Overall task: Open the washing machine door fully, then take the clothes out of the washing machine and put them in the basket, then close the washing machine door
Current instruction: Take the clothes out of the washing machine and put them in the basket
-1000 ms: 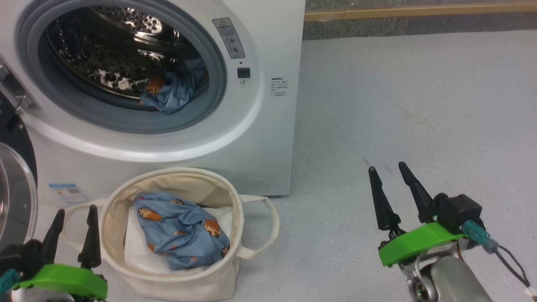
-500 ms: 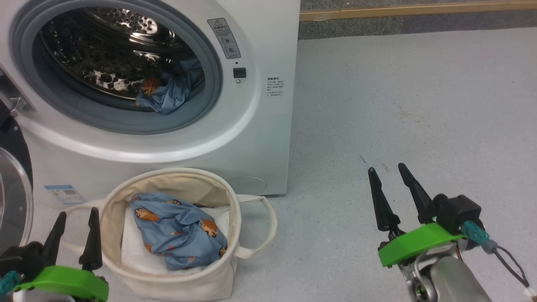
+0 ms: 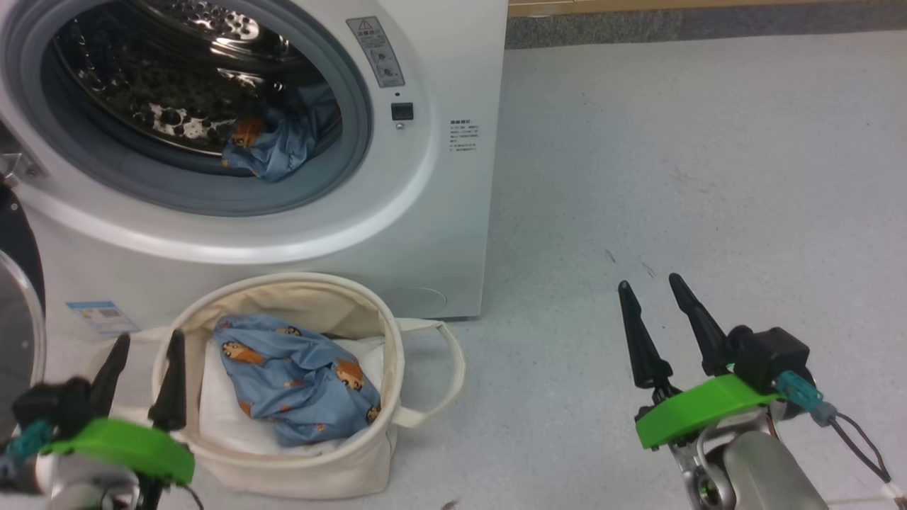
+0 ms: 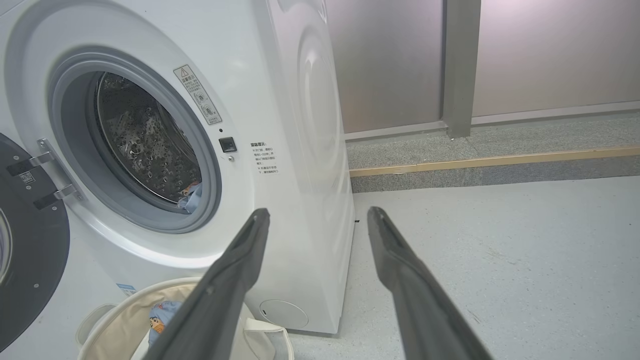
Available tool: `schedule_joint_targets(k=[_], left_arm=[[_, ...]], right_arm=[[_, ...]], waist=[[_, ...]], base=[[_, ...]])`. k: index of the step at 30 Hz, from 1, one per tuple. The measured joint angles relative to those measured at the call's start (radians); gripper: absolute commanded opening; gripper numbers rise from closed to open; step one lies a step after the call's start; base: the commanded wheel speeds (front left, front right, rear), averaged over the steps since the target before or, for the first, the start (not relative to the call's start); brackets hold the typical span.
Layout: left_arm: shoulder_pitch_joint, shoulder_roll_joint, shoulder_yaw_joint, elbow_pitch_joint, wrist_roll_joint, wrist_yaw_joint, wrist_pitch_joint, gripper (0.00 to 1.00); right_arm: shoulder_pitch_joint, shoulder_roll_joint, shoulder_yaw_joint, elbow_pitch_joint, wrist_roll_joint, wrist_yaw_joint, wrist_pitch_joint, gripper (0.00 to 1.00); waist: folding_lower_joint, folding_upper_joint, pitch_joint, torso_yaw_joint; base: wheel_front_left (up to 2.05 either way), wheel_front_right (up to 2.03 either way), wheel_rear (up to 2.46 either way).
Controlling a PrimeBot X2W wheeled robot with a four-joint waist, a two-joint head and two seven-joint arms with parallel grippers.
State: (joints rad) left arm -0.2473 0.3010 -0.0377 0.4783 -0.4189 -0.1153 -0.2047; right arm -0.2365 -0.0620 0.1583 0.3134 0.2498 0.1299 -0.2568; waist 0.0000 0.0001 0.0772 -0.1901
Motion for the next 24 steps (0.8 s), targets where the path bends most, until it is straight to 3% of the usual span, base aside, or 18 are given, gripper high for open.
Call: schedule_joint_targets(k=[12,24], left_arm=[[-0.287,0.028,-0.114,0.064,-0.006,-0.009,0.105,1.0],[-0.795,0.011,-0.229,0.295,-0.034,-0.01,0.218,1.0]], right_arm=[[-0.044,0.001,0.009,-0.029,0.0,0.0,0.0,1.0],[-0.128,0.002,-0.013,-0.085,0.012,0.0,0.0,1.0]], waist=[[0.0,0.0,0.096,-0.019],[0.0,0.0,0.314,-0.033]], base=[[0.0,0.0,0.0],[0.0,0.0,0.0]])
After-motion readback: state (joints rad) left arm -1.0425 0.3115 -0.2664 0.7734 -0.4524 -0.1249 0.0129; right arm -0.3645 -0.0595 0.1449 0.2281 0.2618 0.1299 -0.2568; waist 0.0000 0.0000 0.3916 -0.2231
